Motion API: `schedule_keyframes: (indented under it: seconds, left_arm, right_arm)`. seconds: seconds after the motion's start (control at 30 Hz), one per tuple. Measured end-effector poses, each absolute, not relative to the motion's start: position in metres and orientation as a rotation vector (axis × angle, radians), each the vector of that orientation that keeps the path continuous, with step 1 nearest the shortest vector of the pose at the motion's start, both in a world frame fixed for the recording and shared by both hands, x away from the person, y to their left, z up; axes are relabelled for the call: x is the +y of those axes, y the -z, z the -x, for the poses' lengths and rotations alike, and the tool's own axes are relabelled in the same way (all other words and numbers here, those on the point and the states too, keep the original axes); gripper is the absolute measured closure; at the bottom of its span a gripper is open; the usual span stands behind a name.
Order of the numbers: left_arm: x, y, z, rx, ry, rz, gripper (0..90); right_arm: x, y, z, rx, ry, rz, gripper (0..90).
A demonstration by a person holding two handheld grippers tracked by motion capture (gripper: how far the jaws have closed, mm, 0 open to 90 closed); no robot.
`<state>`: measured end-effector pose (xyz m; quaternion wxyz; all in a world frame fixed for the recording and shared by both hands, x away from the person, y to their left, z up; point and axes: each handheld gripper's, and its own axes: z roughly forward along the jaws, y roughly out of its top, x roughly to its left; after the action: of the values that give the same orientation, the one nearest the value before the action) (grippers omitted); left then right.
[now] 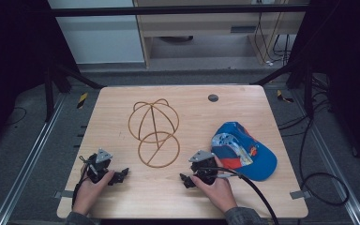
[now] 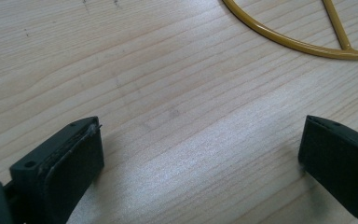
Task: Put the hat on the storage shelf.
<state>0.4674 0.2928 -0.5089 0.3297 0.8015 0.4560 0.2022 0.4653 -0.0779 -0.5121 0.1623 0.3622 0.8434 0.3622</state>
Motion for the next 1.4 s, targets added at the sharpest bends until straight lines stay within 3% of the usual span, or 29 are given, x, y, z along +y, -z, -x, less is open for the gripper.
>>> schedule_keyframes:
  seconds: [0.97, 1.0, 1.4]
  left_arm:
    - [0.293, 0.509, -0.468, 1.194, -0.528, -2.096, 0.0]
    - [0.293, 0.509, -0.468, 1.194, -0.527, -2.096, 0.0]
    - [0.293, 0.509, -0.468, 1.194, -0.528, -2.096, 0.0]
  right_arm:
    - [-0.077, 0.51, -0.464, 2.406, -1.009, -1.036, 6.3]
    - [-0.075, 0.506, -0.461, 2.389, -0.969, -1.015, 9.3]
    - [-0.088, 0.452, -0.444, 2.422, -0.853, -0.859, 7.0]
